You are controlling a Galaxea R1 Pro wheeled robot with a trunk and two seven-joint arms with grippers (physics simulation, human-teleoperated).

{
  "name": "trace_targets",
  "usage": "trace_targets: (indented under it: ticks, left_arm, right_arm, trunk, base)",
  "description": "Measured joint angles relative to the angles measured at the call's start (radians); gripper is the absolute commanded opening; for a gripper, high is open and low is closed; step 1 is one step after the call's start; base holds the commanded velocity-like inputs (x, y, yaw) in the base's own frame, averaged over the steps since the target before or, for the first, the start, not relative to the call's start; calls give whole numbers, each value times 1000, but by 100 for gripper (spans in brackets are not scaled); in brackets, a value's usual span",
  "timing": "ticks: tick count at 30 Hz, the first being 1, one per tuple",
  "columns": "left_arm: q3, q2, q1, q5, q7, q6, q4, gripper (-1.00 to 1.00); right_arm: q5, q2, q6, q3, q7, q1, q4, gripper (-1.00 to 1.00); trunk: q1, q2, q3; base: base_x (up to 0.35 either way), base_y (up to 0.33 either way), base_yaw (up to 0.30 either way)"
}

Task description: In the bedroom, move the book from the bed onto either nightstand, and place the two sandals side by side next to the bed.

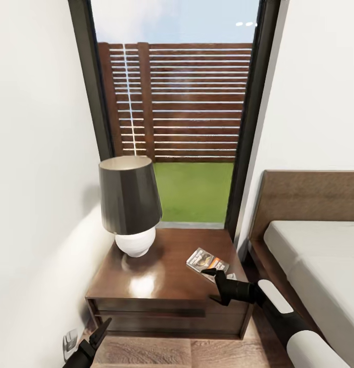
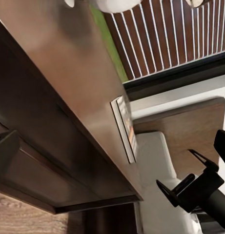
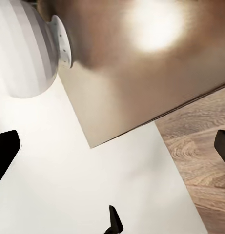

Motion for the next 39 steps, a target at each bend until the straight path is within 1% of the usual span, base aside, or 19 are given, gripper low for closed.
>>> trace_targets:
  ticks: [19, 27, 39]
  left_arm:
    - [0, -2, 0, -5, 3, -2, 0, 100]
    - [0, -2, 0, -6, 2, -2, 0, 100]
    - [0, -1, 0, -6, 2, -2, 0, 100]
  right_arm:
    - [0, -12, 2, -7, 3, 0, 9, 100]
    - [0, -14, 2, -8, 52, 0, 11, 100]
    - [1, -14, 1, -9, 63, 0, 22, 100]
  trunk:
    - [-73, 133, 60]
    - [-104, 189, 85]
    - [-150, 273, 122]
  base:
    - [0, 0, 0]
    - [0, 0, 0]
    - [0, 0, 0]
